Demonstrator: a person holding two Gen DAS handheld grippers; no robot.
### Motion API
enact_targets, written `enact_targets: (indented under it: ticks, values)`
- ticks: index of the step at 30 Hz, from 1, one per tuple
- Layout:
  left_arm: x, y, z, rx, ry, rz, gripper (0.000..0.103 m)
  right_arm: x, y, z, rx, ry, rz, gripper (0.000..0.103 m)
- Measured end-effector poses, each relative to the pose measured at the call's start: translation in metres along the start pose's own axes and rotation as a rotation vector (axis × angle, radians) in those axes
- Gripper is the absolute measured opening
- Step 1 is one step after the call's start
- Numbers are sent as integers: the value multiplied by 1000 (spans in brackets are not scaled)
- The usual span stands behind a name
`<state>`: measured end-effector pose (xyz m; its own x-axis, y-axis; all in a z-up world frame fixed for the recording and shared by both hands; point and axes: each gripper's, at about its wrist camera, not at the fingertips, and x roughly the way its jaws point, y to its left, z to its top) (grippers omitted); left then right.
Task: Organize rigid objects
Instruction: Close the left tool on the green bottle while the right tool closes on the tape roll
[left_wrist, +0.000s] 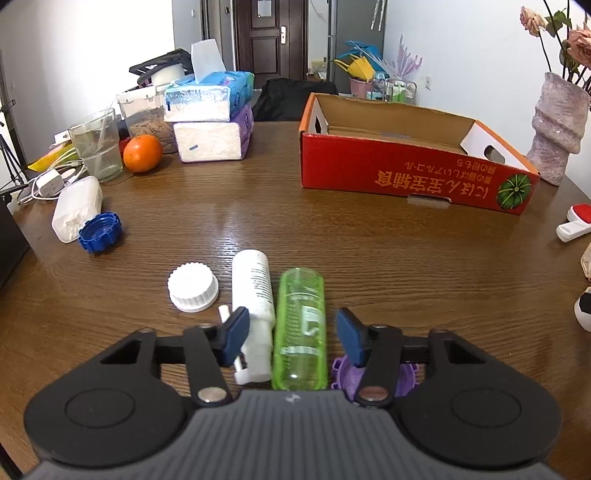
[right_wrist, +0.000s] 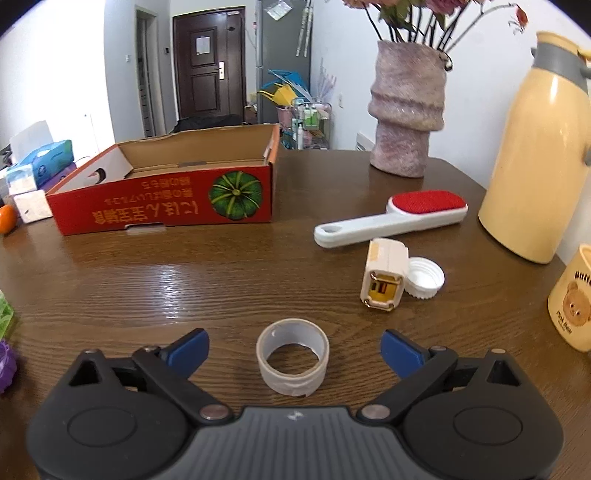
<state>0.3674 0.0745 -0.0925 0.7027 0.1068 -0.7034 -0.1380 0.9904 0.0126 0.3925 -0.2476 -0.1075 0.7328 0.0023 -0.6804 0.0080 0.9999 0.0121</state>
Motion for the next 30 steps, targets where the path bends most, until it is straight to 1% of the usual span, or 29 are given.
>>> enact_targets:
  ticks: [1,4,5,6,9,15,24,28,30]
  values:
    - [-2,0,0,-1,-7,-10,43,1,-1,-1,4,1,-1,99]
    - [-4,-3,0,16,-22,-24,41,3,-2,-2,9,5,-5,99]
    - [-3,-4,-1,23,-20,-27,39,4,-2,-2,10,6,-6,99]
    - [-2,-6,-1,30,-16,-31,34,4,-2,-3,10,8,-7,99]
    - [4,-9,-3,47,3,-22,32,5,-2,-4,8,9,-9,99]
    - [16,-2,-6,23,48,-27,32,6,-2,-5,9,8,-13,99]
    - [16,0,-9,12,38,-29,32,10,-2,-8,1,-9,-2,98]
    - [16,-1,-9,15,34,-28,32,15,0,-10,-14,-20,5,94]
    - [16,-1,-9,18,32,-27,32,18,1,-10,-19,-21,11,85]
